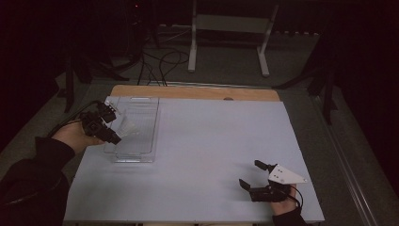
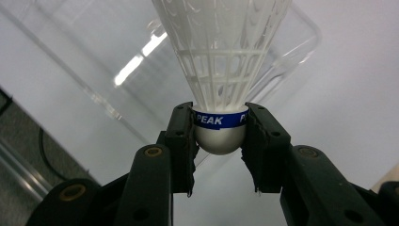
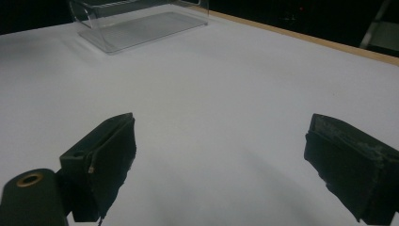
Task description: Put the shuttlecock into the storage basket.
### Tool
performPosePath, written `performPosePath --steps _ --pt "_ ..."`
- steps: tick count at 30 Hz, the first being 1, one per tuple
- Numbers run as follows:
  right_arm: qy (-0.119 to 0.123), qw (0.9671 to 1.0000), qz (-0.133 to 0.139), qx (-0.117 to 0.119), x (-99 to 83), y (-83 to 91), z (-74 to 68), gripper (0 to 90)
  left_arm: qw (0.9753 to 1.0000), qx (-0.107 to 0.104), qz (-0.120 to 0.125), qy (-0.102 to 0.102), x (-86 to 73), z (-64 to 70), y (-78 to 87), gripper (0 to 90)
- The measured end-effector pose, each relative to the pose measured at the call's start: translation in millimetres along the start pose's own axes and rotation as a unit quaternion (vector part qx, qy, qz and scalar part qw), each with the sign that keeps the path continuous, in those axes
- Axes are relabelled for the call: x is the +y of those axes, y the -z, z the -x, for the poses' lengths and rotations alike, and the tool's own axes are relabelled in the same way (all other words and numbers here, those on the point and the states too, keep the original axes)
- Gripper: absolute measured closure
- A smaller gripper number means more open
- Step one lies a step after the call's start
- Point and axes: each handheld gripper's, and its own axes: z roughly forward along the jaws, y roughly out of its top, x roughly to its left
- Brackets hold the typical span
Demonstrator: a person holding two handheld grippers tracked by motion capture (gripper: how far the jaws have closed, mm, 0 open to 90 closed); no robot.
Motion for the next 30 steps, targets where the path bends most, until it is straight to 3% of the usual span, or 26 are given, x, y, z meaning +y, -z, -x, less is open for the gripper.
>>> performPosePath --steps 11,21,24,30 --pt "0.0 1.0 -0.001 -0.001 -0.1 0.4 0.5 9.2 0.9992 -0.004 -0.007 0.039 -10.6 -10.5 -2.3 65.8" --pt "0.0 1.0 -0.001 -0.001 -0.2 0.4 0.8 9.1 0.9986 -0.001 0.028 0.044 -19.5 -12.8 -10.9 65.7" --pt "-0.001 1.0 -0.002 -0.001 -0.2 0.2 0.7 9.2 0.9986 0.011 0.04 0.032 -22.1 -13.8 -14.1 65.7" --pt "-0.001 1.0 -0.002 0.0 -0.4 -0.2 0.6 9.2 0.9991 -0.001 0.039 0.014 -25.5 -17.9 -20.0 65.6"
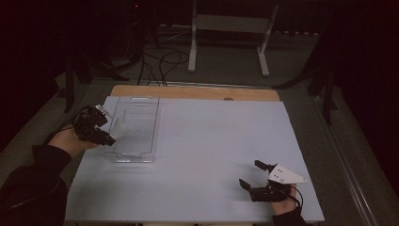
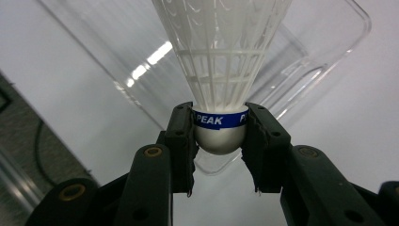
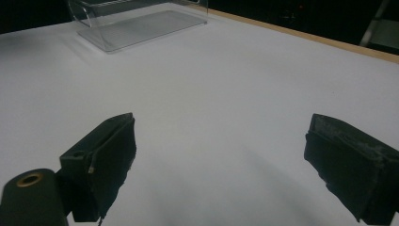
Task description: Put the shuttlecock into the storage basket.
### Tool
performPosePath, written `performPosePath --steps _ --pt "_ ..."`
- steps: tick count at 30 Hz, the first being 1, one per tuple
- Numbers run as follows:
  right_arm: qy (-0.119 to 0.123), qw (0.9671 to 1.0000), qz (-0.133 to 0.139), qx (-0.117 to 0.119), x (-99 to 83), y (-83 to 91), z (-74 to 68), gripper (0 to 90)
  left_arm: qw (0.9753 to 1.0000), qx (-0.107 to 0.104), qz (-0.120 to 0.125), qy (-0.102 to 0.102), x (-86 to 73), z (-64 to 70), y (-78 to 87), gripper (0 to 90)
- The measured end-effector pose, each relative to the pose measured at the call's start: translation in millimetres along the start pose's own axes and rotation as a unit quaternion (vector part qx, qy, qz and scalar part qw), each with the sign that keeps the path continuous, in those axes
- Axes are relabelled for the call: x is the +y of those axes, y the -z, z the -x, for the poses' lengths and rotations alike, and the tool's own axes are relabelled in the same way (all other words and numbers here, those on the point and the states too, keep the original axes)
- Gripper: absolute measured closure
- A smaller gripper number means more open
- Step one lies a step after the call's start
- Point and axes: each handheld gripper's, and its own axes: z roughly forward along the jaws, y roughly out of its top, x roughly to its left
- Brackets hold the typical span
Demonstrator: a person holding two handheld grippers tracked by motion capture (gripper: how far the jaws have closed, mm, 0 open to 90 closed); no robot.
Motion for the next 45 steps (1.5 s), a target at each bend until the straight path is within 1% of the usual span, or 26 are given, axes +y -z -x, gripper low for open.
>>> performPosePath --steps 2,6,8,10,15,19,21,24,26,27,30,33,34,37,40,42,44,45 --pt "0.0 1.0 0.0 0.0 0.0 -0.2 0.0 9.2 1.0 0.004 -0.002 0.004 0.3 -0.1 -1.6 65.6" --pt "0.0 1.0 -0.001 0.0 0.0 -0.3 -0.3 9.2 0.9999 0.007 -0.01 0.004 2.0 -2.0 -6.1 65.6" --pt "0.0 1.0 -0.001 0.0 0.0 -0.2 -0.1 9.2 0.9999 0.001 -0.015 0.006 2.7 -2.8 -8.7 65.6" --pt "-0.001 1.0 0.0 0.0 -0.1 0.1 0.2 9.2 0.9997 0.001 -0.023 0.008 3.7 -3.3 -12.0 65.6" --pt "-0.001 1.0 0.0 0.001 -0.2 0.1 0.5 9.2 0.9992 0.0 -0.04 0.0 5.1 -3.7 -17.8 65.6" --pt "-0.001 1.0 0.0 -0.001 0.0 0.4 0.4 9.2 0.9991 0.0 -0.042 0.005 4.8 -6.4 -21.7 65.6" --pt "-0.001 1.0 0.0 0.0 0.0 0.5 0.4 9.2 0.9991 -0.006 -0.043 0.003 4.4 -7.1 -23.2 65.5" --pt "-0.001 1.0 0.0 -0.001 -0.2 0.3 0.6 9.2 0.999 -0.002 -0.044 0.01 4.6 -8.7 -25.8 65.5" --pt "-0.001 1.0 -0.001 0.0 -0.3 0.1 0.6 9.2 0.9988 -0.003 -0.048 0.008 5.1 -9.7 -27.6 65.4" --pt "-0.001 1.0 -0.001 0.0 -0.2 0.0 0.5 9.2 0.9988 -0.004 -0.049 0.011 5.4 -9.7 -28.5 65.4" --pt "-0.001 1.0 -0.001 0.0 -0.3 0.3 0.5 9.2 0.9985 -0.006 -0.054 0.007 7.0 -9.3 -31.2 65.4" --pt "-0.001 1.0 -0.002 -0.001 -0.4 0.1 0.7 9.2 0.9979 -0.007 -0.064 0.002 9.2 -8.5 -34.3 65.3" --pt "-0.001 1.0 -0.001 0.0 -0.4 0.0 0.7 9.2 0.9979 -0.009 -0.065 0.004 9.7 -7.9 -35.2 65.3" --pt "-0.001 1.0 -0.001 0.0 -0.2 0.4 0.4 9.2 0.9973 -0.006 -0.074 0.0 10.8 -7.3 -37.3 65.3" --pt "-0.002 1.0 -0.001 0.0 -0.5 0.3 1.0 9.2 0.9971 -0.006 -0.075 -0.001 11.2 -7.0 -38.6 65.2" --pt "-0.002 1.0 -0.001 -0.001 -0.3 0.5 0.9 9.2 0.9973 -0.007 -0.073 0.001 11.5 -7.0 -38.8 65.2" --pt "-0.001 1.0 -0.001 -0.001 -0.2 0.4 0.8 9.2 0.9974 0.001 -0.072 0.007 12.5 -7.7 -38.3 64.7" --pt "-0.001 1.0 -0.001 -0.001 -0.3 0.4 0.6 9.2 0.9975 0.001 -0.07 0.012 13.2 -8.2 -37.5 63.9"
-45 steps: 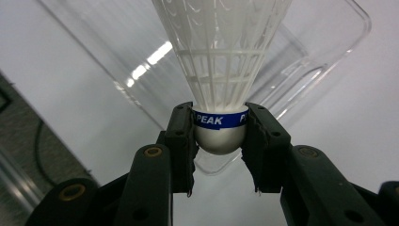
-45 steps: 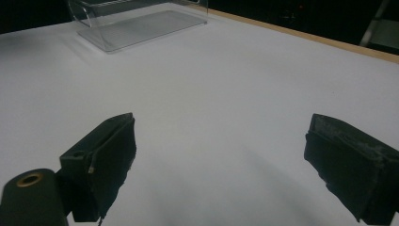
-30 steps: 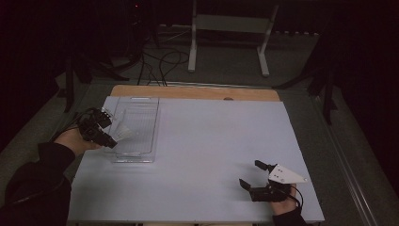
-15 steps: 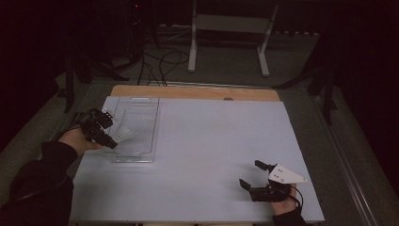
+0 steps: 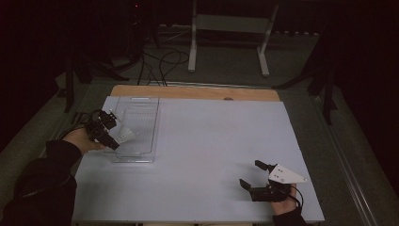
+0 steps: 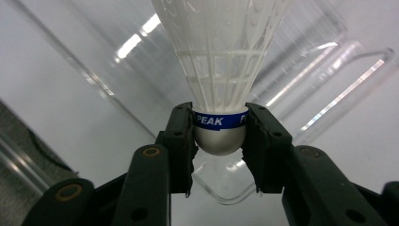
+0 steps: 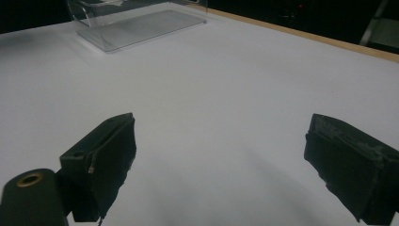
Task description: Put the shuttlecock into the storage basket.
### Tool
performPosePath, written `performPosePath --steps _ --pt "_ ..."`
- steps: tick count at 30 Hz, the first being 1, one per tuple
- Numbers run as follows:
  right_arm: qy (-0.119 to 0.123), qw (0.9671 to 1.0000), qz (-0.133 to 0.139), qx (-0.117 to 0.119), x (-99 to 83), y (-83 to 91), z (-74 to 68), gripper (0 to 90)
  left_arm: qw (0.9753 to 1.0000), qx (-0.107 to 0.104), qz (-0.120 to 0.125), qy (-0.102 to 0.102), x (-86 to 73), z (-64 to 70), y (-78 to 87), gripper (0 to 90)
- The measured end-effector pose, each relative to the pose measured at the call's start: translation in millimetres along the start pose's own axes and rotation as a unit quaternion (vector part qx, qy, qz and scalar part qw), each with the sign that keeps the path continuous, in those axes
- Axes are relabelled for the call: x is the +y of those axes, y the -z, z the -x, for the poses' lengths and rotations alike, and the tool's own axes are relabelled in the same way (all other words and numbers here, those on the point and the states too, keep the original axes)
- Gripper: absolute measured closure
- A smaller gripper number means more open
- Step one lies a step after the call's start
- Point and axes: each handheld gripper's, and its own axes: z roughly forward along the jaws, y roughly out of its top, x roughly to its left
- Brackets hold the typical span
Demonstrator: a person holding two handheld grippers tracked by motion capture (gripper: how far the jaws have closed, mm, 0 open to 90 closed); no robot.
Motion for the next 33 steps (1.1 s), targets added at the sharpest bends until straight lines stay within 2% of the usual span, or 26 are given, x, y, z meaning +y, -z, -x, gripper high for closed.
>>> performPosePath --steps 5,10,18,22,24,28,31,32,33 --pt "0.0 1.0 -0.001 0.0 -0.1 -0.3 0.2 9.2 0.9999 0.012 0.007 0.009 4.3 2.4 6.5 49.8" --pt "-0.001 1.0 -0.001 0.0 -0.2 -0.2 0.3 9.2 0.9998 0.013 0.01 0.01 6.4 5.2 11.9 41.3" --pt "0.0 1.0 -0.001 0.0 0.0 -0.1 0.2 9.2 0.9996 0.019 0.013 0.015 7.7 10.1 12.5 21.5" --pt "0.001 1.0 -0.001 -0.001 0.1 0.0 0.0 9.2 0.9995 0.005 0.024 0.019 8.8 11.5 13.9 7.0" --pt "0.001 1.0 -0.001 -0.001 0.0 -0.1 0.1 9.2 0.9992 0.003 0.034 0.02 9.1 12.1 15.1 2.1" --pt "0.002 1.0 -0.001 -0.002 0.1 -0.2 0.0 9.2 0.9982 -0.015 0.057 0.013 9.4 13.7 17.0 0.0" --pt "0.001 1.0 -0.001 -0.001 0.2 -0.1 -0.2 9.2 0.995 -0.034 0.094 0.009 9.3 14.5 18.8 0.0" --pt "0.001 1.0 0.0 -0.001 0.2 0.0 -0.1 9.2 0.9936 -0.033 0.108 0.001 8.8 15.6 19.3 0.0" --pt "0.0 1.0 0.001 0.0 0.2 0.0 0.0 9.2 0.9932 -0.038 0.11 0.0 8.8 16.3 19.2 0.0"
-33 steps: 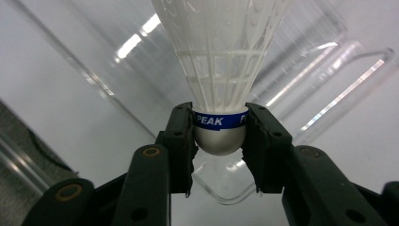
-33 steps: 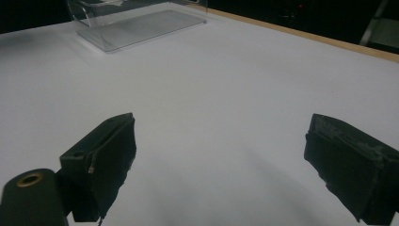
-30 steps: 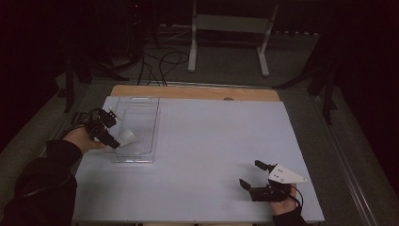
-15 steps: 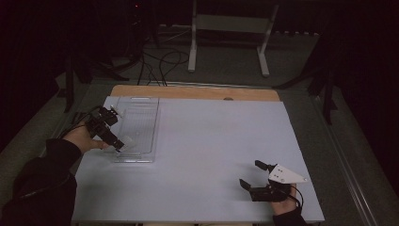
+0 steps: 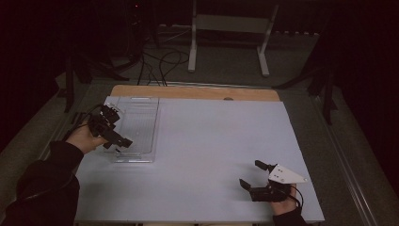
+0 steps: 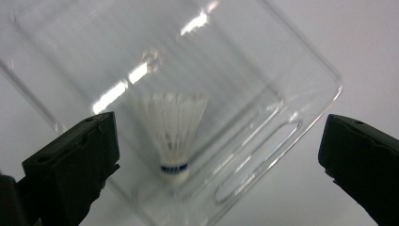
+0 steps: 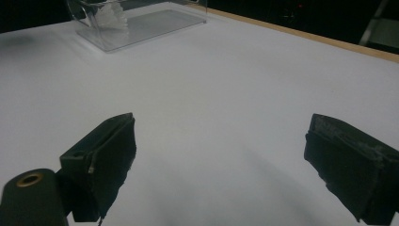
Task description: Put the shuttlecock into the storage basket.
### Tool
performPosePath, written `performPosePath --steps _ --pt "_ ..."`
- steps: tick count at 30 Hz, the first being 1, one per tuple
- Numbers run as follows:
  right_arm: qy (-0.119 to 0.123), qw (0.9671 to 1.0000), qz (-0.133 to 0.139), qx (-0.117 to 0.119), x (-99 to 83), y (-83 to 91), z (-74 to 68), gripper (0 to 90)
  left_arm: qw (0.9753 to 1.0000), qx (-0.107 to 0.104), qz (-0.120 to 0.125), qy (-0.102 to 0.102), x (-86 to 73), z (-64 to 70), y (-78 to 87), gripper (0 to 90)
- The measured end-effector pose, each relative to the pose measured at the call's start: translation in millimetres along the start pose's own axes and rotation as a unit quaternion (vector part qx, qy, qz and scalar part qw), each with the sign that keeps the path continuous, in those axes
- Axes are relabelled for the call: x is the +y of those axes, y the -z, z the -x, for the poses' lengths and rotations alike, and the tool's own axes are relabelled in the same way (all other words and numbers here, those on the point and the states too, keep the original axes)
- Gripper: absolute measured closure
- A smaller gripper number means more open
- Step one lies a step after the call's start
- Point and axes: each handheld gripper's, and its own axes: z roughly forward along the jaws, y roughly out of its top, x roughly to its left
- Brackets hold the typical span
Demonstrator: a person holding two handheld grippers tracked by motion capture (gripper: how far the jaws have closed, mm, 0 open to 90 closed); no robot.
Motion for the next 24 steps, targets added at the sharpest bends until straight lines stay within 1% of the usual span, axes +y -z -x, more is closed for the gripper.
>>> performPosePath --steps 3,5,6,8,9,10,11,12,13,14,15,16,17,18,19,21,22,24 --pt "0.0 1.0 0.0 0.0 0.1 0.2 0.1 9.2 0.9999 -0.009 0.009 -0.009 -0.2 1.8 -1.3 0.0" --pt "0.0 1.0 0.0 -0.001 0.1 0.2 0.2 9.2 0.9994 -0.018 0.024 -0.014 0.0 2.9 -0.7 0.0" --pt "-0.001 1.0 0.0 0.0 0.0 0.3 0.3 9.2 0.9992 -0.019 0.031 -0.015 0.2 3.9 -0.6 0.0" --pt "-0.001 1.0 0.0 -0.001 -0.1 0.3 0.6 9.2 0.9985 -0.015 0.047 -0.026 0.6 6.4 -0.1 0.0" --pt "-0.001 1.0 0.0 -0.001 -0.1 0.3 0.6 9.2 0.9985 -0.015 0.047 -0.026 0.6 6.4 -0.1 0.0" --pt "-0.002 1.0 0.0 0.0 0.0 0.2 0.7 9.2 0.998 -0.019 0.053 -0.028 1.5 8.1 -0.2 0.0" --pt "-0.001 1.0 0.001 0.0 0.1 0.2 0.3 9.2 0.9969 -0.024 0.069 -0.03 2.4 10.5 0.7 0.0" --pt "0.0 1.0 0.001 0.0 0.1 0.1 0.3 9.2 0.9961 -0.031 0.076 -0.033 3.2 12.4 0.8 0.0" --pt "0.0 1.0 0.001 0.001 0.0 0.1 0.2 9.2 0.9954 -0.033 0.083 -0.036 3.5 13.8 0.8 0.0" --pt "0.0 1.0 0.001 0.001 0.0 0.1 0.2 9.2 0.9954 -0.033 0.083 -0.036 3.5 13.8 0.8 0.0" --pt "-0.001 1.0 0.002 0.0 0.0 -0.2 0.1 9.2 0.9938 -0.038 0.096 -0.04 4.8 17.2 0.6 0.0" --pt "-0.001 1.0 0.002 0.0 0.0 -0.2 0.1 9.2 0.9938 -0.038 0.096 -0.04 4.8 17.2 0.6 0.0" --pt "-0.001 1.0 0.002 0.001 -0.1 -0.2 0.2 9.2 0.9927 -0.035 0.106 -0.045 6.1 20.5 -0.8 0.0" --pt "-0.001 1.0 0.002 0.001 -0.1 -0.2 0.2 9.2 0.9927 -0.035 0.106 -0.045 6.1 20.5 -0.8 0.0" --pt "-0.001 1.0 0.001 0.0 -0.1 -0.2 0.3 9.2 0.9922 -0.041 0.107 -0.049 7.5 23.6 -3.6 0.0" --pt "-0.002 1.0 0.002 0.002 -0.2 -0.1 0.5 9.2 0.9918 -0.041 0.109 -0.052 8.9 26.2 -6.2 0.0" --pt "-0.002 1.0 0.002 0.001 -0.1 -0.1 0.5 9.2 0.991 -0.045 0.113 -0.055 9.6 27.8 -7.5 0.0" --pt "-0.003 1.0 0.002 0.001 -0.2 0.0 0.5 9.2 0.9889 -0.048 0.128 -0.058 10.5 31.3 -9.3 0.0"
